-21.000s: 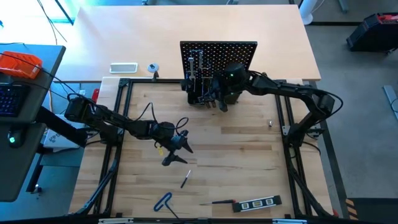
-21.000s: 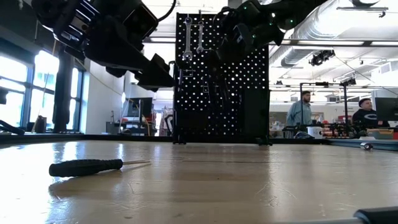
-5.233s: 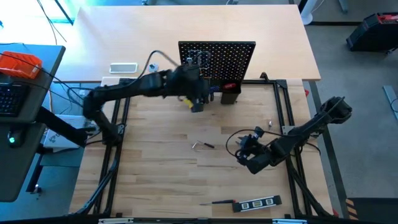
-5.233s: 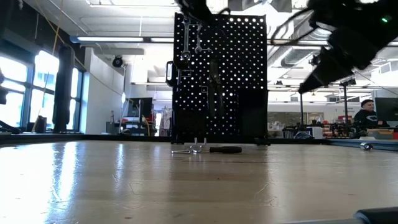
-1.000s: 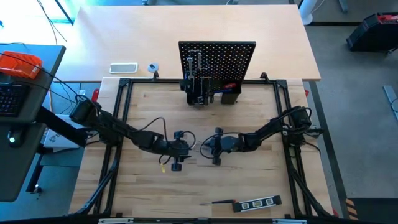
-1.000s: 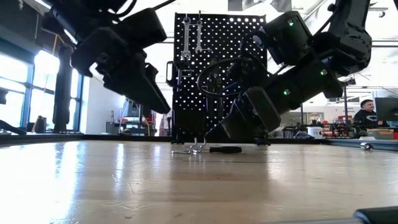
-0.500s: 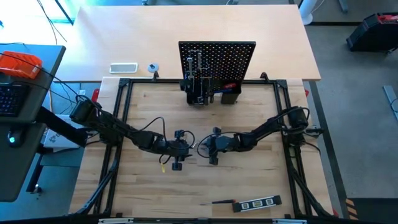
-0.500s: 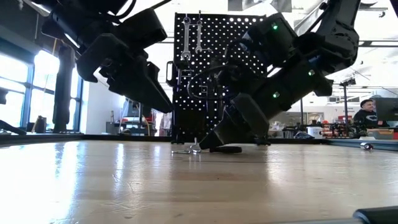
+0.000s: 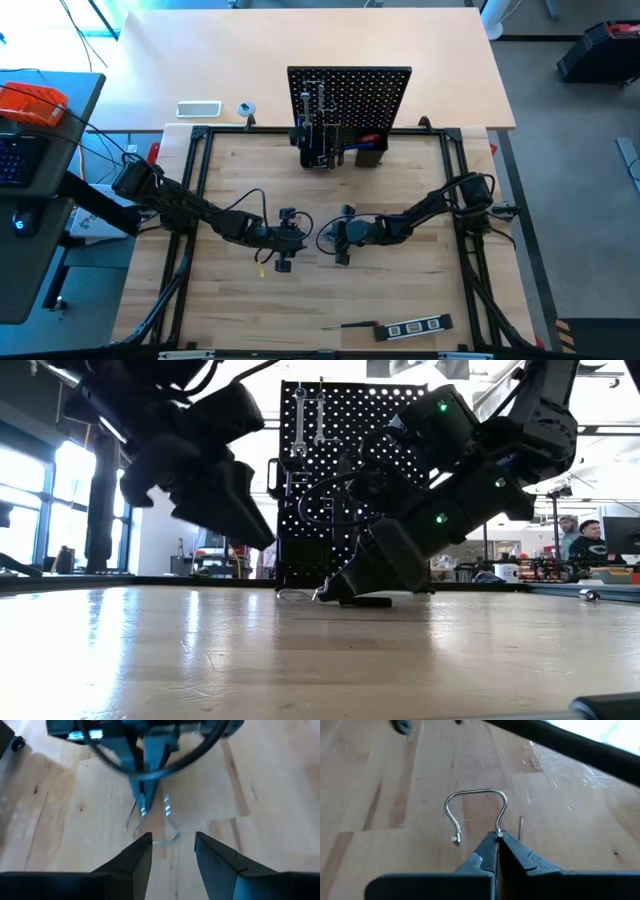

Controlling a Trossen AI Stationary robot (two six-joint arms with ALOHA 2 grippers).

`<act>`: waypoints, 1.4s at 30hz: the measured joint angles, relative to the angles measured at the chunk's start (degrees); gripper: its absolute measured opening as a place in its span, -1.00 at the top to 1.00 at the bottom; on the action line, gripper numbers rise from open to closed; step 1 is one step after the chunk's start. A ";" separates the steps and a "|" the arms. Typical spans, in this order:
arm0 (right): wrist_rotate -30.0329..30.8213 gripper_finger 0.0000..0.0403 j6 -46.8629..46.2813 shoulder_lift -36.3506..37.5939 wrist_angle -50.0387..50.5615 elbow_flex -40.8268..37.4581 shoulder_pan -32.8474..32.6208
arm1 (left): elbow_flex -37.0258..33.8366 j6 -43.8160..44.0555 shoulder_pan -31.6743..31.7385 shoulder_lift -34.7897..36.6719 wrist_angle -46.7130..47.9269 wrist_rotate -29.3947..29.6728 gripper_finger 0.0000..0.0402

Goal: Hang tools onto peg board
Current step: Hang the binder clip on the pegboard

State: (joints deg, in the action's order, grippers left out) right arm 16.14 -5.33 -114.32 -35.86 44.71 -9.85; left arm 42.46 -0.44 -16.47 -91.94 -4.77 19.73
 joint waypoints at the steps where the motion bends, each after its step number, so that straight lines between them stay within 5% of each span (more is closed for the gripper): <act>1: -0.46 0.98 -0.15 0.00 -0.07 0.00 -0.17 | -0.52 -0.44 0.00 0.00 -0.24 0.45 0.29; 16: -22.61 1.00 -4.10 9.68 4.44 -0.24 -0.81 | -3.17 -23.53 -3.52 0.00 -13.15 1.93 0.29; 27: -25.49 1.00 -1.69 20.95 9.14 -0.24 -0.65 | -0.52 -28.32 -6.35 0.00 -19.28 3.96 0.29; 37: -25.62 1.00 -2.74 22.97 8.95 -0.24 -0.73 | 0.10 -36.41 -7.15 0.07 -28.69 6.22 0.29; 42: -26.55 1.00 -2.74 22.97 6.76 -0.24 -0.81 | 0.10 -36.55 -7.13 0.07 -28.57 4.12 0.46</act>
State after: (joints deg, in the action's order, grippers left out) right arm -10.41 -8.08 -91.35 -29.10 44.47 -10.66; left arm 42.57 -37.00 -23.60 -91.88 -33.35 23.85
